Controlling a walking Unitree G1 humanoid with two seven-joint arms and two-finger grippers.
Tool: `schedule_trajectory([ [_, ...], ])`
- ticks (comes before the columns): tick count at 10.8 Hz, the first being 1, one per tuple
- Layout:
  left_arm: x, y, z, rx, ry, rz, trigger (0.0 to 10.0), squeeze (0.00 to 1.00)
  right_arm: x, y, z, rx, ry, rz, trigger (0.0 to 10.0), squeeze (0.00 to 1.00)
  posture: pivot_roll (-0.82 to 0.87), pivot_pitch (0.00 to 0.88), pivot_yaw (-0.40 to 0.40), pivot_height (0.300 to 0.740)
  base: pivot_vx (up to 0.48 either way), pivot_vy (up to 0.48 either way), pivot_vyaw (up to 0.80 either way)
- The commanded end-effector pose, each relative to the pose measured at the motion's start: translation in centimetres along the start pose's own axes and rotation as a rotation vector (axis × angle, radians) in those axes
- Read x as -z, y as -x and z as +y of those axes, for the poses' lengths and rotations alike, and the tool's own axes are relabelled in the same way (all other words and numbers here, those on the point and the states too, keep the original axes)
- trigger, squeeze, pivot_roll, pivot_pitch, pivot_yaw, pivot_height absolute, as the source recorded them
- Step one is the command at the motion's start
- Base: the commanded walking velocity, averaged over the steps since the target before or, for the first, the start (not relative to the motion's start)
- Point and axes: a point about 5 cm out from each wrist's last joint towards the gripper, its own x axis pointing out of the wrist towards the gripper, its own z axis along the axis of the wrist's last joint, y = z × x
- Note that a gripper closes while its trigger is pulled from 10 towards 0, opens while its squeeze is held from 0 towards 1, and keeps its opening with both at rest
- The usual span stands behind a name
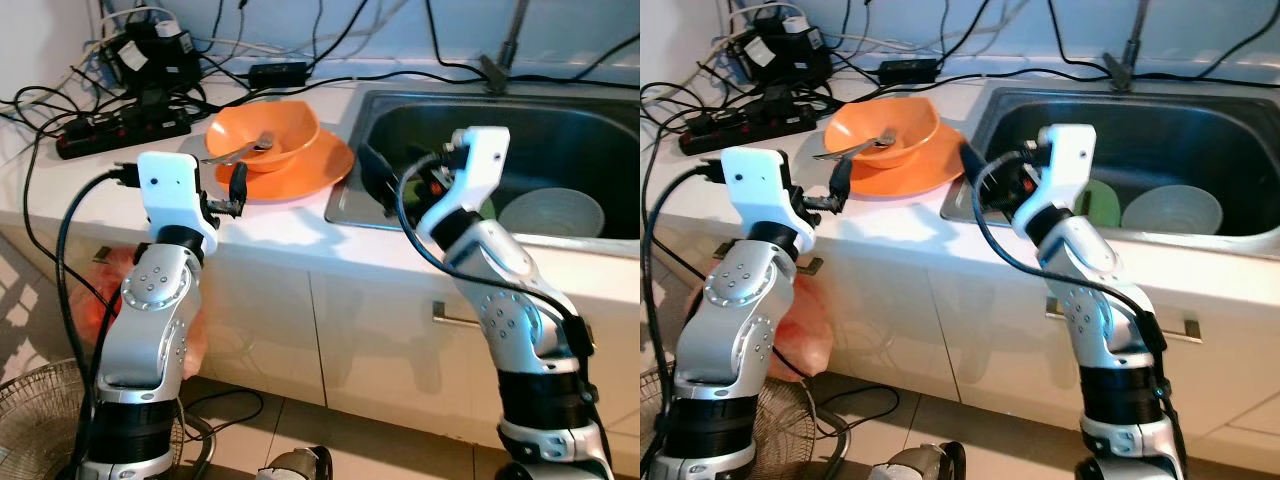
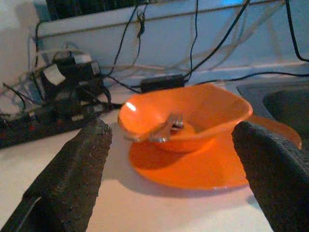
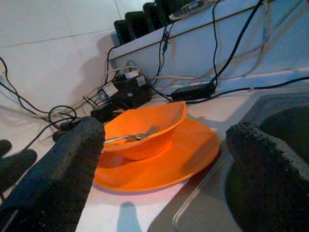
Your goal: Kitchen organization
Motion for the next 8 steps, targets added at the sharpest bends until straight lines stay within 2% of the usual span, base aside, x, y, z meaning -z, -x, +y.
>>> schedule_trajectory([
  [1,-0.3,-0.5,0.6,-0.014,0.011,-0.009,10.0,0.0,-0.4,-0.2,0.3,-0.009,-0.007,-0.029,10.0,0.0,0.15,0.067,0.111,0.74,0.0,0.0,0.0],
  [2,-0.4,-0.6,0.7,-0.013,0.013,-0.009,10.0,0.0,-0.5,-0.2,0.3,-0.009,-0.008,-0.034,10.0,0.0,0.15,0.067,0.111,0.74,0.0,0.0,0.0],
  [5,-2.1,-1.3,0.4,0.002,0.01,-0.072,10.0,0.0,-1.1,-0.2,0.9,-0.024,0.044,-0.073,10.0,0.0,0.14,0.071,0.115,0.74,0.299,0.0,0.0],
  [6,-2.8,-1.4,0.1,0.011,0.004,-0.098,10.0,0.0,-1.8,-0.3,1.2,-0.027,0.062,-0.1,10.0,0.0,0.14,0.071,0.115,0.74,0.304,0.24,0.0],
  [8,-2.8,-1.5,0.2,0.013,0.002,-0.1,10.0,0.0,-2.2,-0.5,1.2,-0.028,0.08,-0.121,10.0,0.0,0.15,0.075,0.112,0.74,0.298,0.246,0.0],
])
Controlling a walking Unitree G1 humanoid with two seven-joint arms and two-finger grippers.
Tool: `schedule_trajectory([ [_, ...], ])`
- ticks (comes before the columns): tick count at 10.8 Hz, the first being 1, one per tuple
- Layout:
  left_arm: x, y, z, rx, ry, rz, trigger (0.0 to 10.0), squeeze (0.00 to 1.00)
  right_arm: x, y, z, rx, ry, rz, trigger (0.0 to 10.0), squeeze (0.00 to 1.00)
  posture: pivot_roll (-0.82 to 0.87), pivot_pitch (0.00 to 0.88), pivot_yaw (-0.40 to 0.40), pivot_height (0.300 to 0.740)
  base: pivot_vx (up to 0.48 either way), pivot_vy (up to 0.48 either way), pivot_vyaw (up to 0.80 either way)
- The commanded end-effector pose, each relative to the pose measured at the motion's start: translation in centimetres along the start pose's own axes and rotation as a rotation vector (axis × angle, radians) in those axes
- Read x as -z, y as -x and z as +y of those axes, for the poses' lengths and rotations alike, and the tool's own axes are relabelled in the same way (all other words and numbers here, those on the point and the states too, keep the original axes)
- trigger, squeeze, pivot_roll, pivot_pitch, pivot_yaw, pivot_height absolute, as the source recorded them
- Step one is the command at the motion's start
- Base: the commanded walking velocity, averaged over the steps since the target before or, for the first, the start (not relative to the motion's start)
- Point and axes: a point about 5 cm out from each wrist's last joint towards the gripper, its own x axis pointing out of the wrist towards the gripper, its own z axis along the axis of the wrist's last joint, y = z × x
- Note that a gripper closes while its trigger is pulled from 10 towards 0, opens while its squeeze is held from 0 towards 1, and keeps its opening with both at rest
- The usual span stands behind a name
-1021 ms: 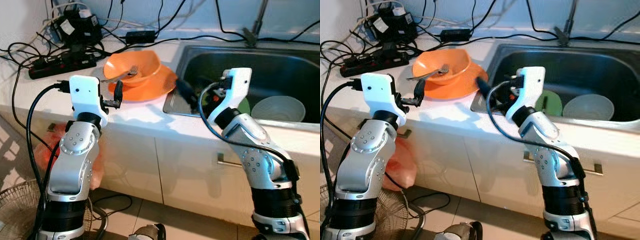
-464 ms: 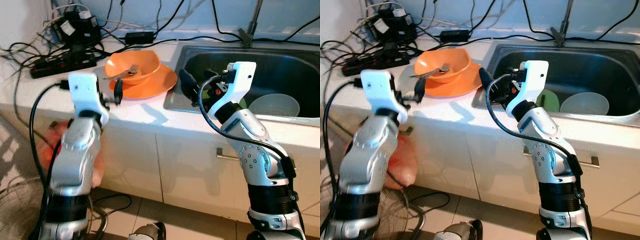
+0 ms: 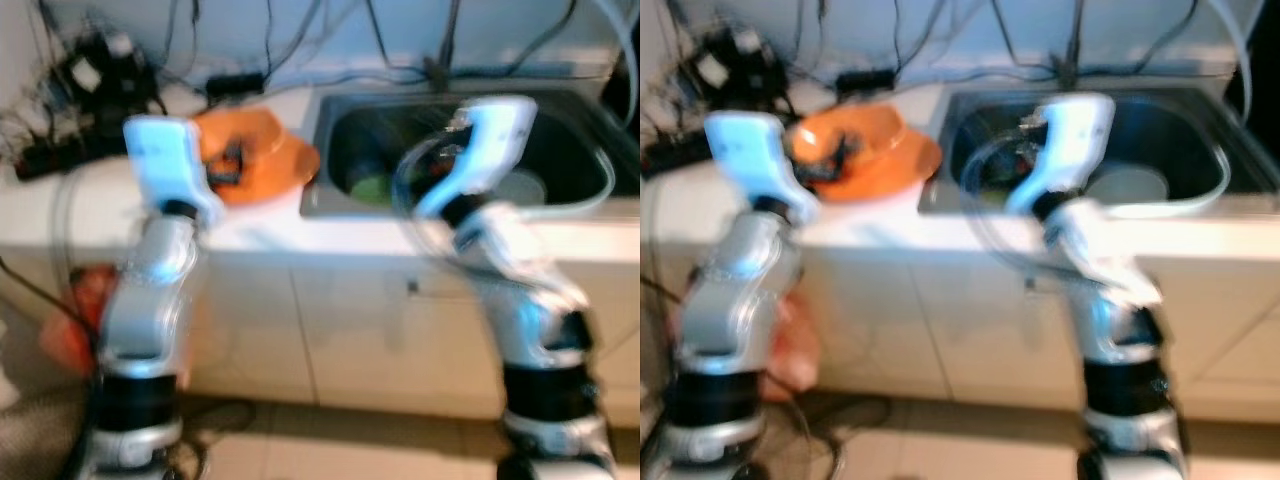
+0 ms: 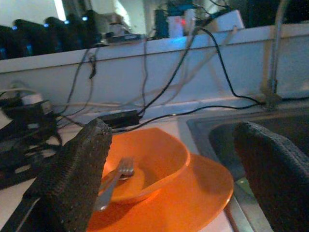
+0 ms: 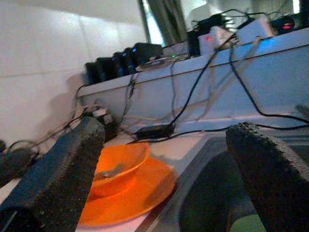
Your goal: Kitchen organization
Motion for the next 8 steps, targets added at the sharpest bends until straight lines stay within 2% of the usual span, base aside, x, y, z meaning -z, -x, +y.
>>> schedule_trajectory([
  [1,-0.09,0.09,1.18,-0.035,-0.021,0.003,10.0,0.0,0.19,-0.41,1.1,-0.035,-0.007,0.001,10.0,0.0,0.15,0.075,0.112,0.74,0.3,0.244,0.0],
  [4,-0.02,0.13,1.13,-0.037,-0.025,0.011,10.0,0.0,0.29,-0.39,1.16,-0.039,0.008,0.005,10.0,0.0,0.15,0.077,0.115,0.74,0.29,0.299,0.0],
  [5,0.26,0.1,0.95,-0.029,-0.01,0.024,10.0,0.0,0.28,-0.39,1.21,-0.039,0.006,0.002,10.0,0.0,0.15,0.079,0.116,0.74,0.0,0.0,0.0],
  [8,0.61,0.3,0.46,-0.012,-0.033,0.043,10.0,0.0,0.45,-0.37,1.24,-0.034,0.014,0.006,10.0,0.0,0.15,0.08,0.12,0.74,0.0,0.0,0.0],
])
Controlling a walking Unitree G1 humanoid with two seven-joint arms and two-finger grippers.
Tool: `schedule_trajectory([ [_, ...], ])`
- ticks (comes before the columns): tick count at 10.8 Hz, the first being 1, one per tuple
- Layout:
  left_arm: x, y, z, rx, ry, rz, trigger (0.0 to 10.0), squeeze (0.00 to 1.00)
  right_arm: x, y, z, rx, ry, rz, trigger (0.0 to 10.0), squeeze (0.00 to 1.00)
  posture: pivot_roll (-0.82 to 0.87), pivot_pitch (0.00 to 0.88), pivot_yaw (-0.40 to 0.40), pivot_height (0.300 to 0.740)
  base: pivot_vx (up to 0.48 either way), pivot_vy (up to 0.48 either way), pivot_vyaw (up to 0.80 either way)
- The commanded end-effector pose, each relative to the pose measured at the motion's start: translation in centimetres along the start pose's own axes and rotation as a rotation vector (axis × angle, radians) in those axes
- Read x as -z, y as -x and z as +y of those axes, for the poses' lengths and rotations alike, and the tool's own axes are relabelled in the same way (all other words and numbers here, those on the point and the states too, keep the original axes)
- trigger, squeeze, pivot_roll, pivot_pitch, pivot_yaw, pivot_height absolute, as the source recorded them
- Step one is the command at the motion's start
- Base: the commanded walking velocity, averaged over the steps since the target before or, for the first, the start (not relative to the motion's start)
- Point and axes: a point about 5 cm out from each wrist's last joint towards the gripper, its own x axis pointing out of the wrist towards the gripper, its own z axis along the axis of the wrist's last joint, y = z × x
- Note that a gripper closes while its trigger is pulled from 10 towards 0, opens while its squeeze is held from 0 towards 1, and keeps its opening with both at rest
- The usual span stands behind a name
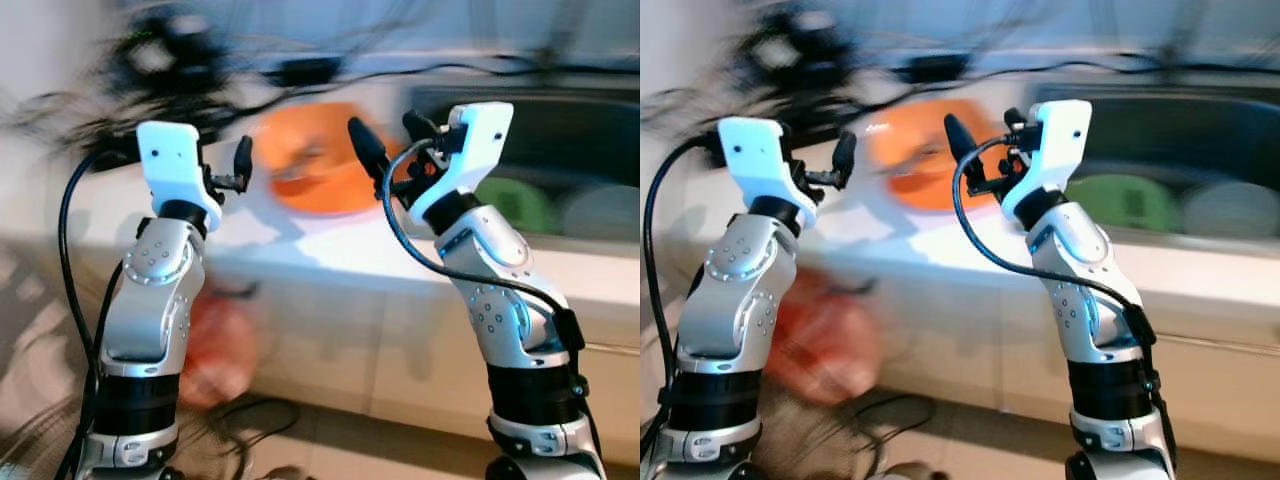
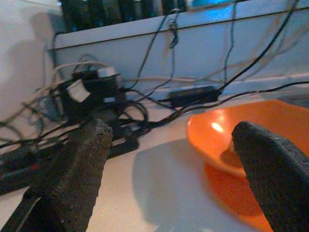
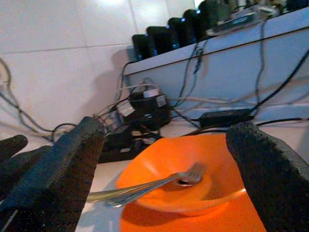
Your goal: Kitchen organization
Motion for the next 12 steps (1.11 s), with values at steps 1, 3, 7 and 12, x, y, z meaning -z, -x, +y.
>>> schedule_trajectory([
  [1,0.3,0.14,-0.15,0.01,-0.007,0.018,10.0,0.0,-0.23,0.1,-0.15,0.008,0.03,-0.008,10.0,0.0,0.15,0.08,0.122,0.74,0.0,-0.386,0.0],
  [3,0.19,0.05,-0.14,0.01,-0.005,0.017,10.0,0.0,-0.2,0.09,-0.14,0.011,0.033,-0.009,10.0,0.0,0.15,0.077,0.124,0.74,0.0,-0.426,0.0],
  [7,-0.01,-0.01,0.01,0.0,0.033,0.002,10.0,0.0,-0.1,0.0,-0.13,0.009,0.04,-0.005,10.0,0.0,0.15,0.069,0.12,0.74,0.0,-0.206,0.0],
  [12,0.03,0.04,0.14,-0.01,0.042,0.002,10.0,0.0,-0.12,-0.08,-0.2,0.004,0.069,-0.007,10.0,0.0,0.15,0.069,0.115,0.74,0.0,0.0,0.27],
])
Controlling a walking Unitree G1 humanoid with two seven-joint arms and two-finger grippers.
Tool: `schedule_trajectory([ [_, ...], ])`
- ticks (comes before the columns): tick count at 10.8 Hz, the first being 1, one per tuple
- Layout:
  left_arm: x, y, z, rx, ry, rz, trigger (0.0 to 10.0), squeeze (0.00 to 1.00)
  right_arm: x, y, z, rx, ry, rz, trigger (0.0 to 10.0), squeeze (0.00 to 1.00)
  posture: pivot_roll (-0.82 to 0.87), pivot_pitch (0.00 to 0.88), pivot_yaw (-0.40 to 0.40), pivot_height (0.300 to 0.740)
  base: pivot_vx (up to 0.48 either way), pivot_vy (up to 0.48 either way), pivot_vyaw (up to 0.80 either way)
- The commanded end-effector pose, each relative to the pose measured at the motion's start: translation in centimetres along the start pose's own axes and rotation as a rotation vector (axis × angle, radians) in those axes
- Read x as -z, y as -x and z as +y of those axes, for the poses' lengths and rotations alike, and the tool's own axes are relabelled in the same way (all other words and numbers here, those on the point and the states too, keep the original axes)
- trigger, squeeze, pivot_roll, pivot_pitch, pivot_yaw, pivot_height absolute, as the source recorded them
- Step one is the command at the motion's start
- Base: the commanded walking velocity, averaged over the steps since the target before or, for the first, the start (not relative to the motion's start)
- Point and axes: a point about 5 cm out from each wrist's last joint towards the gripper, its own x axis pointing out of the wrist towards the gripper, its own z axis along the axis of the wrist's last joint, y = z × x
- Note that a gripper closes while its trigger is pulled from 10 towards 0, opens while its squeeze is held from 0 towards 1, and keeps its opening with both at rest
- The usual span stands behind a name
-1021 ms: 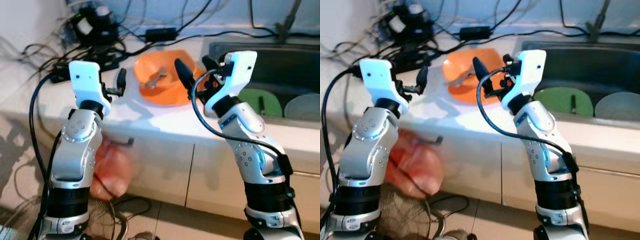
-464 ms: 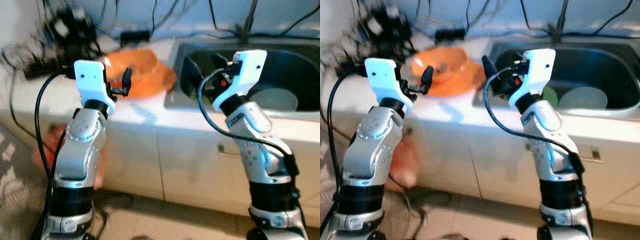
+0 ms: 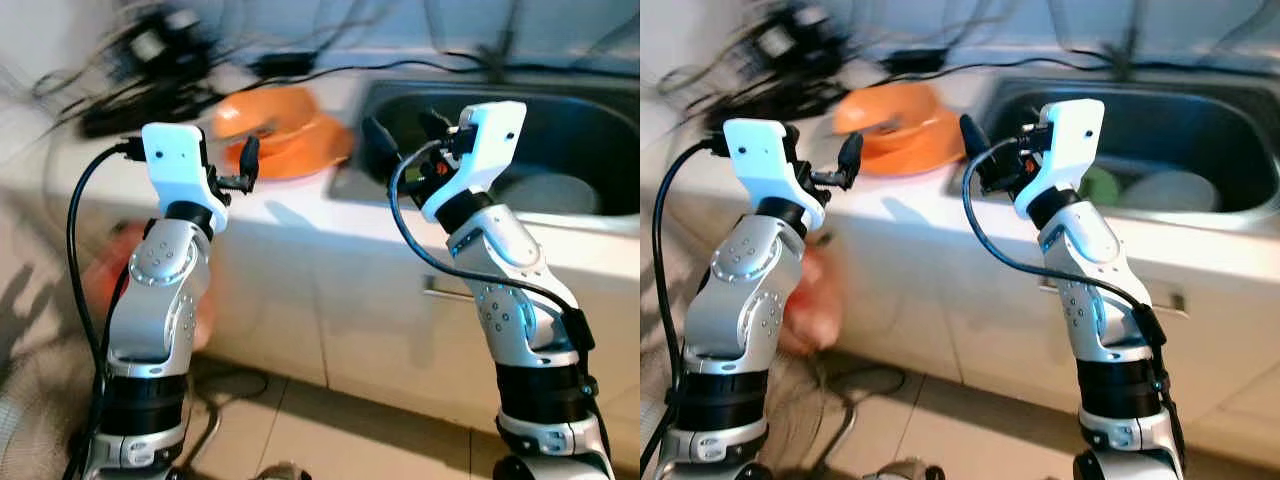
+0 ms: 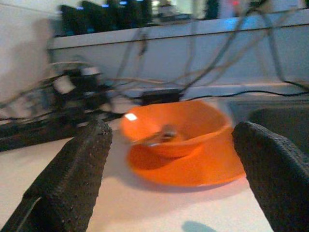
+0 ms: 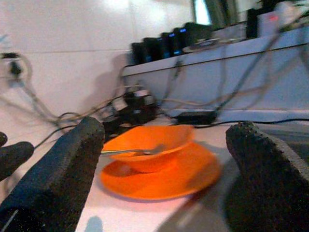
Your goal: Kitchen organization
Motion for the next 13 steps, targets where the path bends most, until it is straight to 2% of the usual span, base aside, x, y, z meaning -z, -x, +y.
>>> schedule_trajectory([
  [1,0.0,0.1,0.6,-0.024,-0.006,0.005,10.0,0.0,-0.1,-0.3,0.6,-0.024,0.005,-0.006,10.0,0.0,0.15,0.069,0.115,0.74,0.0,0.0,0.8],
  [5,-0.4,0.0,0.7,-0.011,-0.004,-0.008,10.0,0.0,-0.1,-0.4,0.4,-0.002,-0.012,-0.009,10.0,0.0,0.15,0.069,0.114,0.74,0.0,0.0,0.0],
  [8,-0.7,-0.1,0.7,-0.007,-0.01,-0.017,10.0,0.0,-0.5,-0.4,0.1,0.025,0.002,-0.025,10.0,0.0,0.14,0.072,0.113,0.74,0.277,0.0,0.0],
  [11,-0.6,0.0,0.5,0.0,-0.017,-0.015,10.0,0.0,-0.9,-0.4,-0.2,0.057,0.021,-0.049,10.0,0.0,0.15,0.078,0.112,0.74,0.375,0.251,0.0],
  [13,-0.6,-0.1,0.5,0.004,-0.018,-0.014,10.0,0.0,-1.1,-0.6,-0.3,0.071,0.025,-0.058,10.0,0.0,0.15,0.079,0.113,0.74,0.42,0.0,0.0],
])
